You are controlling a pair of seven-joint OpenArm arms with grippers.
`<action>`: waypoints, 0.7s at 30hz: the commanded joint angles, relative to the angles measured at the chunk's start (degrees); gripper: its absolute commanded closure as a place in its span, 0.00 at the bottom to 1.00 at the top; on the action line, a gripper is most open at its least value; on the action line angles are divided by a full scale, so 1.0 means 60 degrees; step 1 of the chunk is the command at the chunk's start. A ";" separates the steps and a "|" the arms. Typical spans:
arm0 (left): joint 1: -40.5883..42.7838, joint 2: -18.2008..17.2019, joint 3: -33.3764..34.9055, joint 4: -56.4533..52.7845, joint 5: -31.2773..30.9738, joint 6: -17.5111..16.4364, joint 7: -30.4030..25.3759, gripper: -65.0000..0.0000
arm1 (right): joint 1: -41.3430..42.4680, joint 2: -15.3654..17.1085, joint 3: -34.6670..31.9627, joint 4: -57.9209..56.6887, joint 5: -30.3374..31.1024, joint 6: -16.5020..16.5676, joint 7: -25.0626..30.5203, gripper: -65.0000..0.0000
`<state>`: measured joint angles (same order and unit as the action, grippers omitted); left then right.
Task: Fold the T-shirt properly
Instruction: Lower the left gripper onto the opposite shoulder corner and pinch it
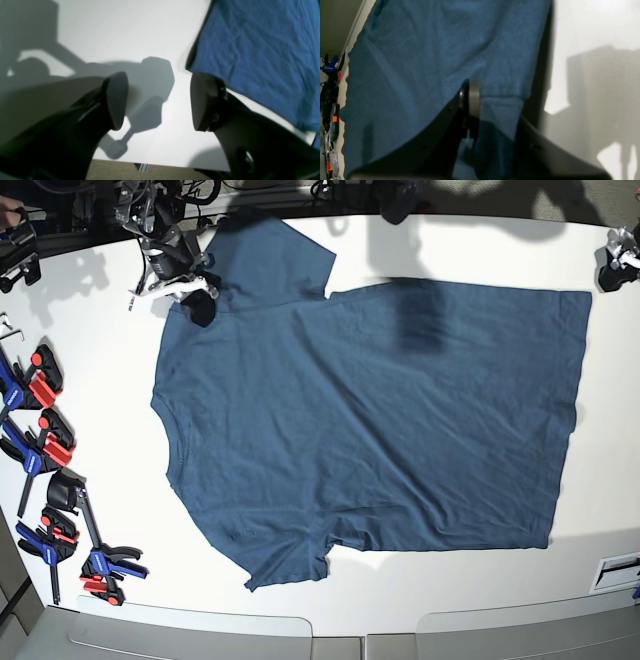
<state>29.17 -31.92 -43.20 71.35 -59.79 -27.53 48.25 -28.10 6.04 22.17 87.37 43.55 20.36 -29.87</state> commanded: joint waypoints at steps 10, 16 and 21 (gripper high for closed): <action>-0.0291 -0.0193 -0.0015 0.0102 -0.0401 -0.0087 0.0109 0.43 | -0.0055 0.0022 -0.0011 0.0025 0.0022 -0.0117 -0.0171 1.00; -0.0579 -0.0004 0.1086 0.0102 -0.0149 -0.0055 0.0240 0.43 | -0.0055 0.0018 -0.0011 0.0025 0.0018 -0.0120 -0.0175 1.00; -0.0892 0.0248 0.1963 0.0102 0.0058 -0.0055 0.0248 0.43 | -0.0055 0.0022 -0.0011 0.0025 0.0018 -0.0117 -0.0178 1.00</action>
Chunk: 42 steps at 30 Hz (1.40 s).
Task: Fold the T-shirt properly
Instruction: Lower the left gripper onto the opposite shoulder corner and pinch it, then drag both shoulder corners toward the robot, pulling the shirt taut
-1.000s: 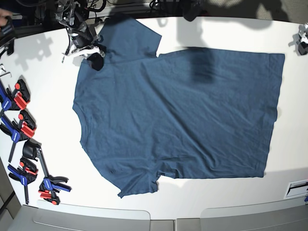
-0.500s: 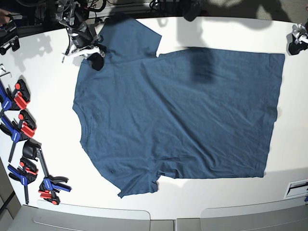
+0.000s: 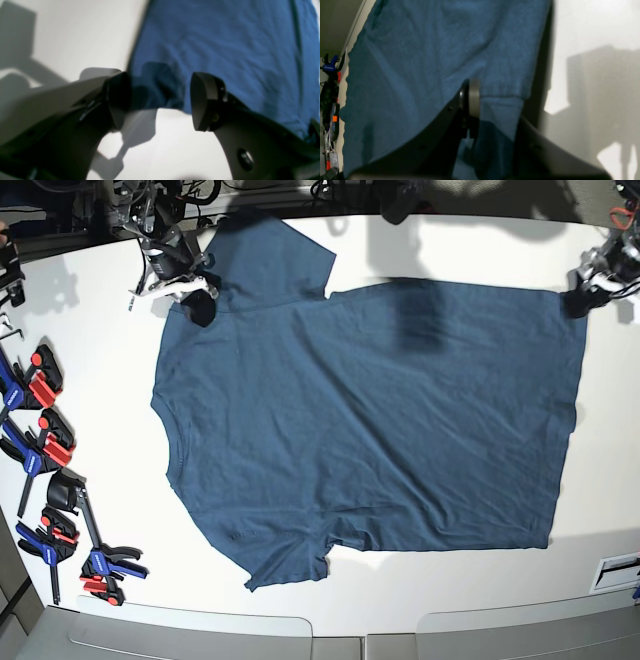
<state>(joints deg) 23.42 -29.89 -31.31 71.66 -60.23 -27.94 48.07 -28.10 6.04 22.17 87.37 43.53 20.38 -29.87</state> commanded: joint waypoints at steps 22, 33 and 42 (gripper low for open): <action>0.0011 0.0076 0.0098 0.0055 0.0652 0.0004 -0.0532 1.00 | -0.0055 0.0025 -0.0011 0.0025 0.0022 -0.0124 -0.0182 1.00; 0.0226 0.0029 -0.0969 0.0062 0.0943 -0.0295 -0.0871 1.00 | -0.0452 0.0029 0.0608 0.1078 0.0018 -0.0102 -0.0758 1.00; 0.1370 0.0033 -0.1949 0.0073 -0.0586 -0.0987 0.0142 1.00 | -0.1738 0.0051 0.1071 0.2361 0.0025 -0.0106 -0.0900 1.00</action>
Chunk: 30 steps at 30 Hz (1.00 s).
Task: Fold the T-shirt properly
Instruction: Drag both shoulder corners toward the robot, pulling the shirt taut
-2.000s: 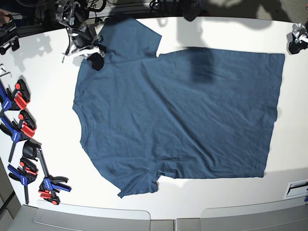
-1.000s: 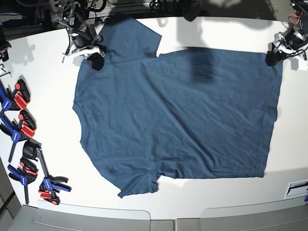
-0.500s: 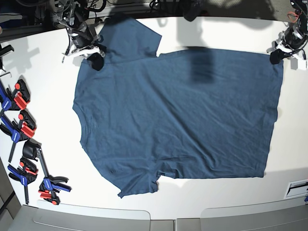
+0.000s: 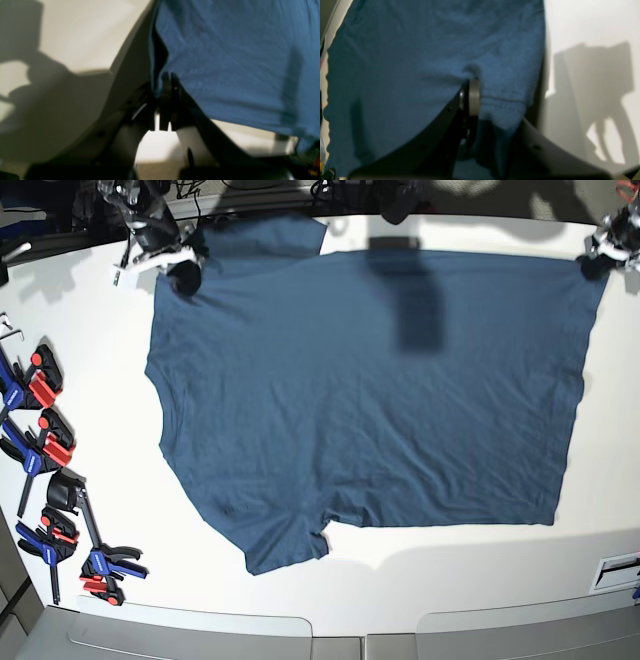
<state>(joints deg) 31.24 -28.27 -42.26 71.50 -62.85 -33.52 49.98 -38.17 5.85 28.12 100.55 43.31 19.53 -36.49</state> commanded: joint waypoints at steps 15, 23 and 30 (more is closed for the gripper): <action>0.1705 -0.0244 -0.2430 0.0120 -0.3692 -0.0860 0.2197 1.00 | -0.2390 0.0084 0.0080 0.2911 0.0142 0.0033 -0.0189 1.00; 0.1508 -0.0372 -0.2503 0.1348 -0.3512 -0.1067 0.1909 1.00 | -0.1971 0.0084 0.0066 0.3945 -0.0233 0.0036 0.0069 1.00; 0.0459 -0.0372 -0.1588 0.1596 -0.1588 -0.1056 0.0958 1.00 | -0.0346 0.0084 -0.0160 0.3151 -0.1286 0.0029 0.0087 1.00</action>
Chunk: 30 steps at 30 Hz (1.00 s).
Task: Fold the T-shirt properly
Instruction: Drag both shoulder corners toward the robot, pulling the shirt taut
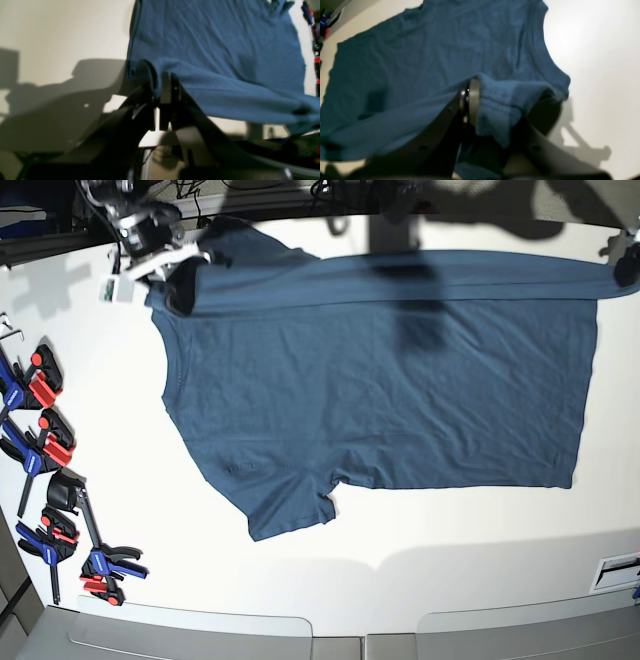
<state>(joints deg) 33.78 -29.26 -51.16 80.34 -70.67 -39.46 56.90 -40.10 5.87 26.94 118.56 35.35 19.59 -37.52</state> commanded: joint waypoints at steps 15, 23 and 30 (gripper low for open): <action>-0.1763 -0.0262 0.2040 0.0124 0.3100 0.0998 -0.2404 1.00 | 0.2849 0.0131 -0.1464 -0.3253 -0.1359 0.0015 0.0535 1.00; -0.2167 -0.0372 0.2044 0.0124 0.3384 0.1723 -0.2779 1.00 | 0.3351 0.0131 -0.1683 -0.3439 -0.1898 -0.0015 0.0790 1.00; -0.2167 -0.0368 0.2044 0.0124 0.3381 0.1723 -0.2779 1.00 | 0.3370 0.0127 -0.1683 -0.3450 -0.1902 -0.0015 0.0783 1.00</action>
<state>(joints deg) 20.91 -30.17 -38.30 80.25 -49.45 -28.95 41.76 -20.29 6.33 16.64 97.12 23.57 19.31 -34.11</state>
